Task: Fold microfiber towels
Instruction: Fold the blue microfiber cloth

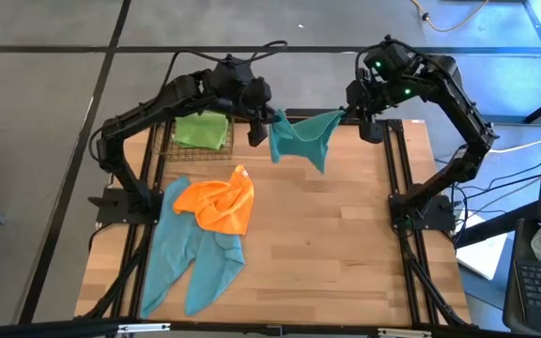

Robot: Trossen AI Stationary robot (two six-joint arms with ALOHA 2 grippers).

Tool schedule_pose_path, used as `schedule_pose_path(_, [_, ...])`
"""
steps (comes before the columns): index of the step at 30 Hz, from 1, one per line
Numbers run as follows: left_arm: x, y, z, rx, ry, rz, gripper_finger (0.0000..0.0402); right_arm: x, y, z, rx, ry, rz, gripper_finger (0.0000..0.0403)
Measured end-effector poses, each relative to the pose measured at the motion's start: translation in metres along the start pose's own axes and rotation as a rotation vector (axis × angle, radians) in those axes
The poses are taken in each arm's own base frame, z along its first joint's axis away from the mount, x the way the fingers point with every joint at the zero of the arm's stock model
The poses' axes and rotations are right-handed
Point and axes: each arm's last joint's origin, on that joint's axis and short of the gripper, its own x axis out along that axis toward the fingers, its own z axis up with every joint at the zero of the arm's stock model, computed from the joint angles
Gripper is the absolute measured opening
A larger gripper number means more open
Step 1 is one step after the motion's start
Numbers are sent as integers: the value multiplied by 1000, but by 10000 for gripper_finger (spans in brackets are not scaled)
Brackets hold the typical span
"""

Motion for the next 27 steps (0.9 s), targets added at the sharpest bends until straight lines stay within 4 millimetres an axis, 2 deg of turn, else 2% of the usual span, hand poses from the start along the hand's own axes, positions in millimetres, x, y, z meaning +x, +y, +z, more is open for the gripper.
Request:
schedule_pose_path(3, [0, 3, 1, 10, -8, -5, 79, -6, 2, -2, -3, -12, -8, 4])
schedule_pose_path(6, [0, 4, 2, 15, -18, 12, 88, -9, 4, -2, -2, -19, -13, 4])
schedule_pose_path(8, [4, 4, 2, 42, -15, 11, 75, -10, 5, -3, 8, -22, -15, 4])
schedule_pose_path(12, [17, -2, -1, 68, 16, -36, 15, -15, 7, -4, 5, -31, -28, 4])
schedule_pose_path(14, [20, -5, -2, 48, 21, -88, 9, -16, 7, -4, 5, -33, -30, 4])
schedule_pose_path(20, [43, -12, 5, 40, -59, -157, 73, -16, 7, -4, 8, -43, -14, 4])
schedule_pose_path(27, [67, -20, 17, -70, -187, -234, 135, -16, 9, -3, 24, -52, -3, 4])
